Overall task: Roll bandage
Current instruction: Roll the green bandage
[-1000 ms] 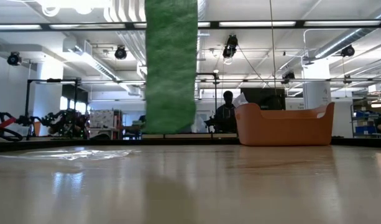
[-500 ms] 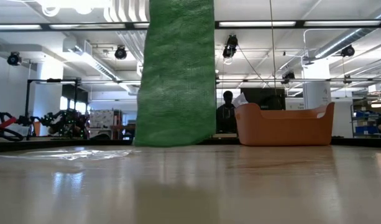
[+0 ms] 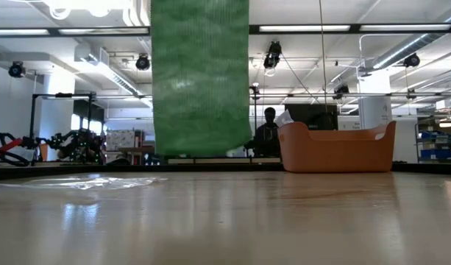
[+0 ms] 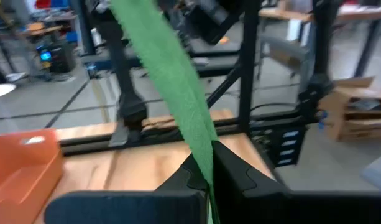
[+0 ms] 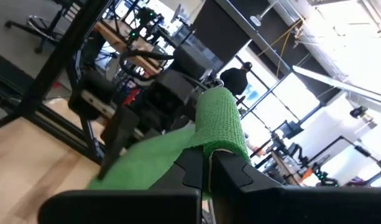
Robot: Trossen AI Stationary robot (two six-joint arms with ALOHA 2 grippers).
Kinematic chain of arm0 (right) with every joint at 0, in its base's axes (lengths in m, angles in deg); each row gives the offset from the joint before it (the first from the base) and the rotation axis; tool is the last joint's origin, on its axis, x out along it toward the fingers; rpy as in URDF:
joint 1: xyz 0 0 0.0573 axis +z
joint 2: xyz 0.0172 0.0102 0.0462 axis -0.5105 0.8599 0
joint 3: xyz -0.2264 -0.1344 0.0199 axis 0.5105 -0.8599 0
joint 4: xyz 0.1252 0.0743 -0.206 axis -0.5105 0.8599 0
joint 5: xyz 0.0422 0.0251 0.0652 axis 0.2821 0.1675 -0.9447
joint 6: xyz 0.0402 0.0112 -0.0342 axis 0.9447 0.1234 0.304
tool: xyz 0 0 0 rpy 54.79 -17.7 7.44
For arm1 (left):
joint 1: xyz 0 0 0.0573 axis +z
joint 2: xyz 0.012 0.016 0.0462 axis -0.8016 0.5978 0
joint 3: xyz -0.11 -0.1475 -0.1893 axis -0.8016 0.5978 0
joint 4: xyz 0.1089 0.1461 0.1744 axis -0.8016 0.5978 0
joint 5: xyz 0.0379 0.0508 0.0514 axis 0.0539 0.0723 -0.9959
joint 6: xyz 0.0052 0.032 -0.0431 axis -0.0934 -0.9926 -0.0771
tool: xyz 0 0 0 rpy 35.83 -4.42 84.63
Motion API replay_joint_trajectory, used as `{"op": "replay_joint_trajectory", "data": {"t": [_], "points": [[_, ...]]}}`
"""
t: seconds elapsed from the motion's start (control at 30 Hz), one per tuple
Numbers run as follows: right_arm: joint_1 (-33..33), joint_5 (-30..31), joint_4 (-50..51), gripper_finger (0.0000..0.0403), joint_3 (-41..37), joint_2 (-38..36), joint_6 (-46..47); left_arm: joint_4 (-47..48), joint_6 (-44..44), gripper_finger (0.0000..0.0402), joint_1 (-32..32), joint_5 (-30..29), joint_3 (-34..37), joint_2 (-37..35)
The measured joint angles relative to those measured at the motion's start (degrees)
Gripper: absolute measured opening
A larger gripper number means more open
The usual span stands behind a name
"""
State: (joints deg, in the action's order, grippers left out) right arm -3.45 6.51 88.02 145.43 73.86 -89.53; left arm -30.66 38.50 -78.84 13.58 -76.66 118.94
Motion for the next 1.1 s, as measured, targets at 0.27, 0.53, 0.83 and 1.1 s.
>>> {"op": "replay_joint_trajectory", "data": {"t": [0.27,0.53,0.83,1.1], "points": [[-0.15,0.22,-0.04,0.0003,0.0,0.0,-2.4,-3.93,0.03,0.0,-0.45,1.05,0.0,-0.02],[-0.74,5.89,1.5,0.0003,-0.2,0.0,-3.9,-12.06,1.02,0.0,-0.66,10.58,0.0,0.71],[-1.44,6.13,2.34,0.0003,-1.3,0.0,-1.3,-15.63,1.64,0.0,-0.6,11.59,0.0,0.81],[-2.4,5.94,3.0,0.0003,-2.69,0.0,1.01,-19.64,0.66,0.0,-0.6,11.61,0.0,0.81]]}}
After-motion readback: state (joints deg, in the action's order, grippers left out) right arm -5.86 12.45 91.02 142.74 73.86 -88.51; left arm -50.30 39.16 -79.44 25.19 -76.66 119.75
